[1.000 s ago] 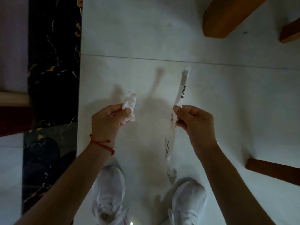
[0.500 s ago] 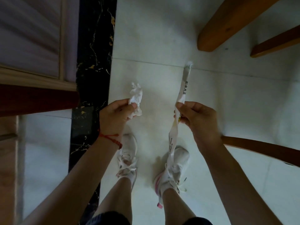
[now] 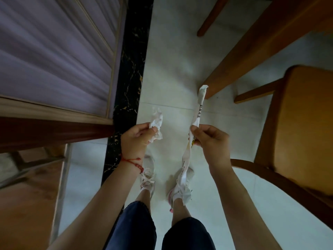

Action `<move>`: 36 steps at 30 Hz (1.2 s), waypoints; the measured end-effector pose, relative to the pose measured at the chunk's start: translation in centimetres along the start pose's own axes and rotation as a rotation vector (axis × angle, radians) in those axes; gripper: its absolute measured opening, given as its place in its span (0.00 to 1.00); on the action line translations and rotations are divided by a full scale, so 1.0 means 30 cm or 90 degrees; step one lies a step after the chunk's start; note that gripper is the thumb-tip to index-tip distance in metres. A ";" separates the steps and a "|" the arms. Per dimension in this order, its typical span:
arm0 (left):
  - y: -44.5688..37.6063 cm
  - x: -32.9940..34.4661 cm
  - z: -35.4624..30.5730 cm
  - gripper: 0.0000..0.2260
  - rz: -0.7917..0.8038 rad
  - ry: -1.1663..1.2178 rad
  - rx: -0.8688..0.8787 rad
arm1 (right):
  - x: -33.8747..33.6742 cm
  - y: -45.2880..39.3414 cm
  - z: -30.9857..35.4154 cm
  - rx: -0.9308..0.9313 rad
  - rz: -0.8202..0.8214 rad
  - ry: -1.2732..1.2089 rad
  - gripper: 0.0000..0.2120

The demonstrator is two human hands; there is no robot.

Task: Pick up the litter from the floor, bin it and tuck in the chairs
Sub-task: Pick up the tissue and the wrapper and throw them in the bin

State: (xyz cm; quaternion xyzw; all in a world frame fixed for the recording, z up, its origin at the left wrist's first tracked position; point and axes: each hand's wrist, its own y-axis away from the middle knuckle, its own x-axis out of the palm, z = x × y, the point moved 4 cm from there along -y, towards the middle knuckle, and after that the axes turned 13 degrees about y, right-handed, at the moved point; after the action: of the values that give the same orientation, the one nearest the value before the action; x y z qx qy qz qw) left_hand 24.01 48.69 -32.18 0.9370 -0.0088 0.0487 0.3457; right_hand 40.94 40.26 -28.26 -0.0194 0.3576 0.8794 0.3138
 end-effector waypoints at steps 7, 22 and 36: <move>0.208 0.012 -0.295 0.08 -0.008 0.036 0.013 | -0.021 0.233 0.291 -0.016 -0.010 -0.007 0.07; 0.459 -0.067 -0.726 0.11 -0.014 0.113 0.058 | -0.038 0.559 0.681 -0.116 -0.052 0.049 0.05; 0.705 -0.099 -0.723 0.07 -0.144 0.190 0.125 | -0.122 0.659 0.784 -0.184 0.097 0.127 0.06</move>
State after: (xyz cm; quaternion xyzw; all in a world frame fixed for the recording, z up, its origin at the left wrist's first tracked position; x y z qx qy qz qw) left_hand 18.14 46.61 -2.38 0.9435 0.1528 0.1485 0.2537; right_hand 37.17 42.56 2.37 -0.1240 0.2574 0.9365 0.2033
